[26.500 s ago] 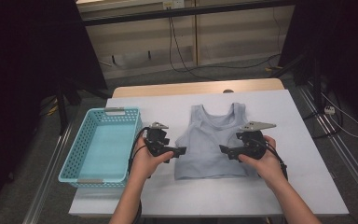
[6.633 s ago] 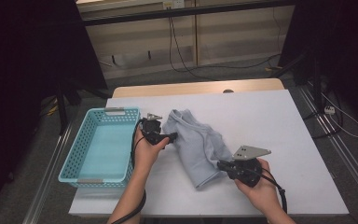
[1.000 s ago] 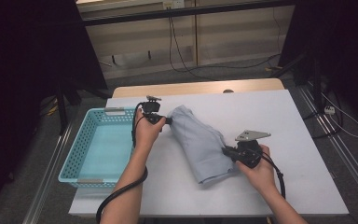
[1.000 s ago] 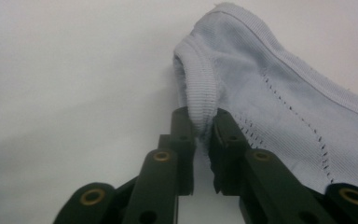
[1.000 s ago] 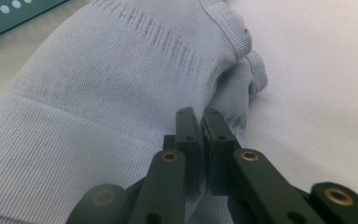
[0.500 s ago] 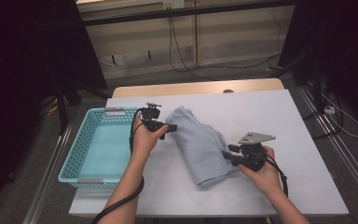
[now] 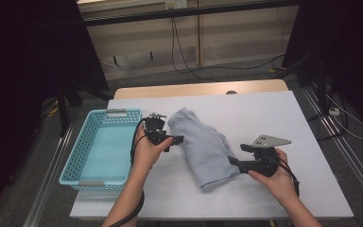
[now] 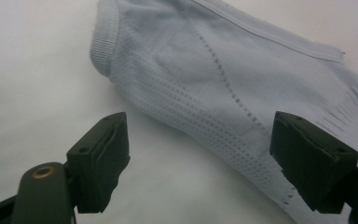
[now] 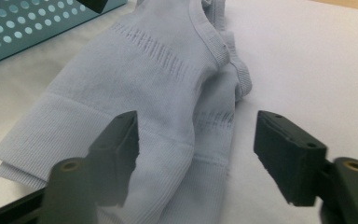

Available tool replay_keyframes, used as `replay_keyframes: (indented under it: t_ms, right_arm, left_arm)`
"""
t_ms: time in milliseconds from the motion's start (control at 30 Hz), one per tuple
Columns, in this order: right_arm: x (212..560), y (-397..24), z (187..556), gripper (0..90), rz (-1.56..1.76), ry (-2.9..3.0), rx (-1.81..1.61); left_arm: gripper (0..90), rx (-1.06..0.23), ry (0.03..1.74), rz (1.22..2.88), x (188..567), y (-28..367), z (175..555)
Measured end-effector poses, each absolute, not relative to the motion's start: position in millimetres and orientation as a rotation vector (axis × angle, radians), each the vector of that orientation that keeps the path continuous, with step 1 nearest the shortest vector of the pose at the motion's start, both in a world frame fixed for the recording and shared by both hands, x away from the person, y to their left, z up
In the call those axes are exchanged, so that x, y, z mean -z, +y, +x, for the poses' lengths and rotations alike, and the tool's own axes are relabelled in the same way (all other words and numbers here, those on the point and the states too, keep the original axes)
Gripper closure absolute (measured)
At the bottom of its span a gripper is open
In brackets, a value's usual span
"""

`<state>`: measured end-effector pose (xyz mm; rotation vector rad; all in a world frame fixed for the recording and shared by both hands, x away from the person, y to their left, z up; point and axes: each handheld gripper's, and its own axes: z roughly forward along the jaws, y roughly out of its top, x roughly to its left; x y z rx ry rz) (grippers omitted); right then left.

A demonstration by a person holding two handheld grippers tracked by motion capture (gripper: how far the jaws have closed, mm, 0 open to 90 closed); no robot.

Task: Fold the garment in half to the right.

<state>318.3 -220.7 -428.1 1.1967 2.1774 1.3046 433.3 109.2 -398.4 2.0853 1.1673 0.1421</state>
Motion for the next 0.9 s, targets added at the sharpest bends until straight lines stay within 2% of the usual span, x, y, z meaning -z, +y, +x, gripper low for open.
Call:
replay_keyframes:
  t_ms: [333,900]
  right_arm:
    - [429.8,-222.9,310.9,17.7,1.164,2.199,-1.276]
    - [433.6,-239.1,296.0,11.9,1.204,2.189,-1.268]
  left_arm:
    - [18.5,-0.113,1.141,2.084,400.4,105.6,417.9]
    - [17.2,-0.095,1.151,2.073,404.8,103.1,405.5]
